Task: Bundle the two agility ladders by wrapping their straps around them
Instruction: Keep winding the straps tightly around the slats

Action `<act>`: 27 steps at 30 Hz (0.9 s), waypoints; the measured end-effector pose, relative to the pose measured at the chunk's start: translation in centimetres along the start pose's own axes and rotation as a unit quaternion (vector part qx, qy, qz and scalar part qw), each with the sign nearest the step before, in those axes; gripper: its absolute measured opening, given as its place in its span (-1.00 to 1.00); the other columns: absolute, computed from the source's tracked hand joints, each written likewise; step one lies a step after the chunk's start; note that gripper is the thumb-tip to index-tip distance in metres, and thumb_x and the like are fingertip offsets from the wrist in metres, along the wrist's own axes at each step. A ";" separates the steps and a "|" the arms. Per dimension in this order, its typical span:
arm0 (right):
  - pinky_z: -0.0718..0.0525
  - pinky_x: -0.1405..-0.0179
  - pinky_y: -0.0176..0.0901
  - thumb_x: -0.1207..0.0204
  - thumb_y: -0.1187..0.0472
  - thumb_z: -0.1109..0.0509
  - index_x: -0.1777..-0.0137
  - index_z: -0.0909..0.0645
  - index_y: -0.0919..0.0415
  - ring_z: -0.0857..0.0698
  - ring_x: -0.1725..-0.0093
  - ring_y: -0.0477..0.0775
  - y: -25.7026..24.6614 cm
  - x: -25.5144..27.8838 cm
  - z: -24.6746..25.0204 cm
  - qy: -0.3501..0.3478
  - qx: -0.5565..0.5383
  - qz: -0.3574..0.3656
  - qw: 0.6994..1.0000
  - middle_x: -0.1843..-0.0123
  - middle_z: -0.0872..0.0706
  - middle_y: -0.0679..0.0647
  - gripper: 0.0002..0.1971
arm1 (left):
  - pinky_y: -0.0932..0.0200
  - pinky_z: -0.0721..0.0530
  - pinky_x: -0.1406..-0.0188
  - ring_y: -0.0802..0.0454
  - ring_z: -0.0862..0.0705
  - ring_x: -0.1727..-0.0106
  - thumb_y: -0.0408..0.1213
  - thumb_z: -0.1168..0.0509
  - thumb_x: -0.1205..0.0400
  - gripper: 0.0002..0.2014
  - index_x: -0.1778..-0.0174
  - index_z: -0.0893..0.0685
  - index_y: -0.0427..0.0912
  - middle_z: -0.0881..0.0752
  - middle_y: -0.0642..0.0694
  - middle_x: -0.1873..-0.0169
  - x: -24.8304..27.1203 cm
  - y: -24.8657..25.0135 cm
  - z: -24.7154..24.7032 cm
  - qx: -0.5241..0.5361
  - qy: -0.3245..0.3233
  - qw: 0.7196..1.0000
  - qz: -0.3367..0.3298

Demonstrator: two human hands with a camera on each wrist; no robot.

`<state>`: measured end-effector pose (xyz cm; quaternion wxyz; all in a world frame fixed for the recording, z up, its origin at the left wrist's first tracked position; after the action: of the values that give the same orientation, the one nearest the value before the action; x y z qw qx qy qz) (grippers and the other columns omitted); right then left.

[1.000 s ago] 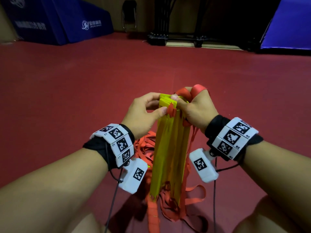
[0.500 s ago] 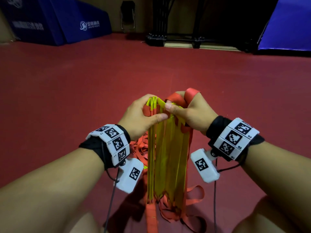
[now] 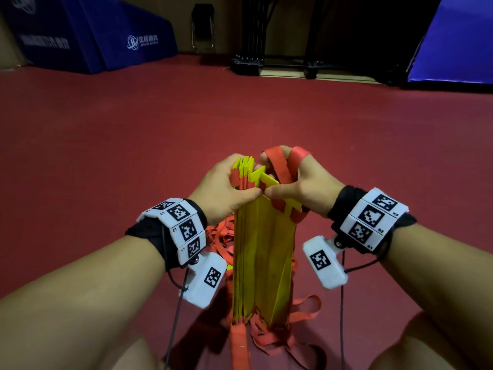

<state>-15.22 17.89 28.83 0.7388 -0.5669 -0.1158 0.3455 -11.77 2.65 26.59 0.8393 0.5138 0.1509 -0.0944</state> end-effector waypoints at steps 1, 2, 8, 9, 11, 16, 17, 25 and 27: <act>-0.70 0.15 -0.16 -0.30 0.54 -0.60 -0.14 -0.54 0.16 -0.65 0.17 -0.04 0.2 -0.1 0.1 0.008 -0.014 -0.002 1.000 0.01 -0.69 0.12 -0.51 | -0.29 -0.73 -0.04 -0.21 -0.78 0.04 -0.03 -0.52 -0.31 -0.59 -0.03 -0.67 -0.07 -0.82 -0.11 0.12 0.0 0.1 0.1 -0.006 0.007 1.000 -0.001; -0.70 0.15 -0.16 -0.32 0.58 -0.58 -0.12 -0.53 0.19 -0.63 0.20 -0.05 0.3 -0.2 0.2 0.018 -0.026 -0.004 0.999 0.02 -0.68 0.11 -0.53 | -0.24 -0.73 0.00 -0.18 -0.77 0.10 -0.09 -0.49 -0.32 -0.65 0.02 -0.66 -0.10 -0.80 -0.08 0.18 0.0 0.1 0.1 -0.009 0.013 1.000 0.002; -0.48 0.61 -0.25 -0.57 0.31 -0.53 0.11 -0.54 0.46 -0.59 0.49 0.05 0.6 -0.2 1.1 0.082 0.058 -0.037 0.994 0.41 -0.64 0.18 -0.76 | -0.14 -0.58 0.22 0.03 -0.51 0.32 -0.04 -0.44 -0.36 -0.71 0.15 -0.55 -0.08 -0.56 0.07 0.38 0.0 -0.2 -0.4 0.002 0.008 1.000 0.005; -0.46 0.61 -0.25 -0.59 0.21 -0.52 0.15 -0.57 0.44 -0.58 0.53 0.05 0.7 -0.3 1.0 0.076 0.089 -0.040 0.992 0.43 -0.67 0.28 -0.71 | -0.13 -0.61 0.18 0.05 -0.55 0.30 0.05 -0.46 -0.35 -0.68 0.14 -0.55 0.01 -0.58 0.12 0.36 0.1 -0.2 -0.6 0.010 -0.004 1.000 0.007; -0.48 0.55 -0.22 -0.58 0.07 -0.53 0.25 -0.61 0.37 -0.56 0.55 0.00 0.5 -0.2 1.0 0.072 0.137 -0.033 0.987 0.41 -0.70 0.33 -0.64 | -0.15 -0.67 0.06 0.06 -0.63 0.21 0.15 -0.52 -0.31 -0.62 0.09 -0.57 0.13 -0.65 0.17 0.29 0.2 -0.3 -0.9 0.022 -0.032 0.999 0.009; -0.43 0.50 -0.12 -0.50 -0.08 -0.57 0.36 -0.57 0.36 -0.46 0.51 0.02 0.4 -0.2 1.1 0.076 0.146 -0.023 0.986 0.50 -0.53 0.14 -0.50 | -0.29 -0.67 0.07 0.04 -0.59 0.24 0.13 -0.60 -0.21 -0.51 0.10 -0.53 0.07 -0.62 0.10 0.29 0.0 -0.9 -1.3 0.026 -0.011 1.000 0.005; -0.45 0.49 -0.11 -0.49 -0.10 -0.57 0.36 -0.60 0.33 -0.48 0.51 0.01 0.3 -0.2 1.0 0.071 0.146 -0.020 0.986 0.49 -0.55 0.13 -0.52 | -0.28 -0.67 0.10 0.04 -0.58 0.26 0.10 -0.59 -0.22 -0.52 0.13 -0.52 0.04 -0.61 0.11 0.32 -0.1 -0.9 -1.3 0.027 -0.004 1.000 0.006; -0.54 0.50 -0.13 -0.46 0.44 -0.56 0.18 -0.67 0.42 -0.56 0.47 0.05 0.3 0.1 0.8 0.010 0.124 -0.059 0.990 0.40 -0.64 0.17 -0.90 | 0.34 -0.59 0.24 0.32 -0.64 0.35 -0.37 -0.64 -0.47 -0.68 0.13 -0.59 -0.06 -0.70 0.22 0.42 -0.7 -2.6 -0.2 0.040 0.061 0.997 0.030; -0.51 0.56 -0.14 -0.51 0.49 -0.47 0.22 -0.70 0.33 -0.53 0.53 0.07 0.4 0.1 1.2 0.040 0.119 -0.071 0.989 0.47 -0.62 0.10 -0.89 | 0.46 -0.56 0.24 0.41 -0.64 0.35 -0.40 -0.62 -0.48 -0.68 0.12 -0.60 -0.02 -0.72 0.29 0.43 -0.7 -2.7 -0.3 0.049 0.051 0.997 0.030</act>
<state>-15.99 18.94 28.89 0.8280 -0.4784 -0.0839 0.2803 -13.35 1.70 24.41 0.8068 0.5626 0.1736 -0.0499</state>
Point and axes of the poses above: each hand's wrist, its own x-axis away from the middle knuckle, its own z-axis out of the back of the hand, y = z × x, the point moved 6 cm from there along -x, towards the middle knuckle
